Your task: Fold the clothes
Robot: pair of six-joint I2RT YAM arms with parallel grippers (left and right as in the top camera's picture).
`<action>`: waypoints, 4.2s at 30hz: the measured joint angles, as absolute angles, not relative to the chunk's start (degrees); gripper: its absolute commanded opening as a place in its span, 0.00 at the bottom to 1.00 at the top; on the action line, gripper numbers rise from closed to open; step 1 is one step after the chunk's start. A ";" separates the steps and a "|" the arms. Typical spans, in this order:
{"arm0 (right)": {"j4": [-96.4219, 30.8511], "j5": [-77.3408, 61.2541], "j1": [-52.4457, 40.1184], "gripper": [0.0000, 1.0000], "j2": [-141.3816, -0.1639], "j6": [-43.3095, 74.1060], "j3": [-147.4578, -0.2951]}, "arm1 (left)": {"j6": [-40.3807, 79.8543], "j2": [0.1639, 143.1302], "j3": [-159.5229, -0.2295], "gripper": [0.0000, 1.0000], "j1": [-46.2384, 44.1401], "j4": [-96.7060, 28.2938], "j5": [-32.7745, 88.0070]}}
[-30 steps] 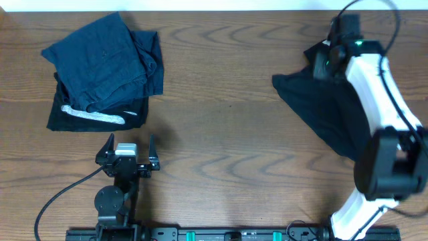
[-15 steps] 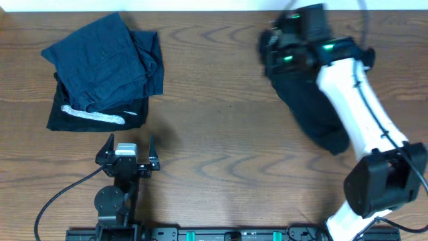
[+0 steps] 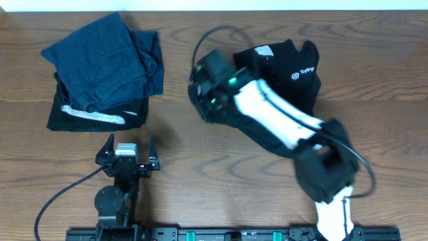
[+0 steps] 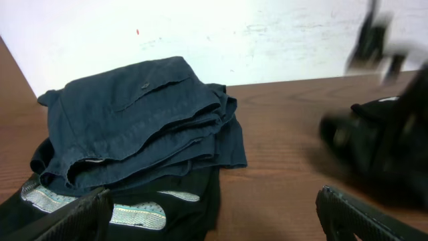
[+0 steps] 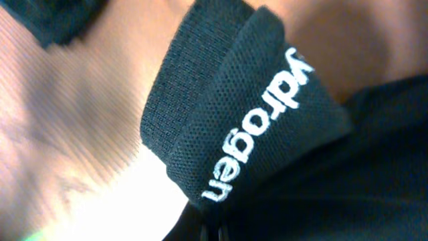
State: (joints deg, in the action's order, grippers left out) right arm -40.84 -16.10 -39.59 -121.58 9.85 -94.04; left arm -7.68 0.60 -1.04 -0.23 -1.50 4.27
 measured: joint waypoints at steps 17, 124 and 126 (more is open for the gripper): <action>-44.58 -25.32 -34.44 0.77 -118.50 0.32 -100.03 | -7.70 0.60 -1.04 0.98 -0.23 -1.50 4.27; -73.95 -23.49 3.14 0.73 -113.03 -0.67 -96.84 | 0.01 81.41 -57.49 0.06 -13.23 -5.45 24.29; -75.66 -24.29 2.70 0.72 -113.03 -0.62 -96.25 | 1.06 81.06 -57.56 0.06 -13.43 -2.87 25.36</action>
State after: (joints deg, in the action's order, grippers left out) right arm -75.66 -24.29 2.70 -113.03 -0.62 -96.25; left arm 1.06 81.06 -57.56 -13.43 -2.87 25.36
